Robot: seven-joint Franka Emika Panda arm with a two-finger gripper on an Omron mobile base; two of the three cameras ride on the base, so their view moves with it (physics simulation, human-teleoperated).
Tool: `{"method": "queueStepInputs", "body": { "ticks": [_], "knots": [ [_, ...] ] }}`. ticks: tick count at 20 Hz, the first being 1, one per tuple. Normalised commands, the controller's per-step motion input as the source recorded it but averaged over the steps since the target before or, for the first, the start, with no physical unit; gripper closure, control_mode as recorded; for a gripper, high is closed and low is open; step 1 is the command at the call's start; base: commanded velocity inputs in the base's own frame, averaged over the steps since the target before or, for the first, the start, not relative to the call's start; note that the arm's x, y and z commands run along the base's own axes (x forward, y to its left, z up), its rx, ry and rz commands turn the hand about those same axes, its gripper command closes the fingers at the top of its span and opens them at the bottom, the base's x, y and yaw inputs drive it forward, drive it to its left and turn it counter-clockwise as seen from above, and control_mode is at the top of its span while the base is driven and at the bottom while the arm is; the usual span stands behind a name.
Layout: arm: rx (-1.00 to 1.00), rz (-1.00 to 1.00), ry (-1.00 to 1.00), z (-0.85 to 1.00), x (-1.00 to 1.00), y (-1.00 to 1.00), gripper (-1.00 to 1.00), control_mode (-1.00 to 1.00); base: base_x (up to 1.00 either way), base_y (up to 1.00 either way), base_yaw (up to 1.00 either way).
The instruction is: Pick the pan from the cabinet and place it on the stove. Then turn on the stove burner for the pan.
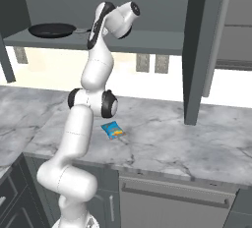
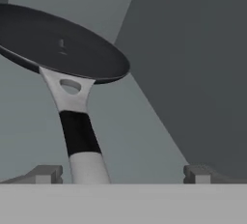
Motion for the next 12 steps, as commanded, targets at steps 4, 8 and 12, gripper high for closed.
{"method": "queueStepInputs", "body": {
  "ticks": [4, 8, 12],
  "knots": [
    [-0.07, 0.0, 0.01, -0.1, 0.11, 0.14, 1.0, -1.0, 0.0, 0.0, 0.0],
    [-0.06, 0.0, 0.0, -0.08, 0.02, 0.12, 1.0, -1.0, 0.0, 0.0, 0.0],
    [-0.02, 0.0, -0.01, -0.1, -0.1, 0.05, 1.0, -1.0, 0.0, 0.0, 0.0]
  ]
}}
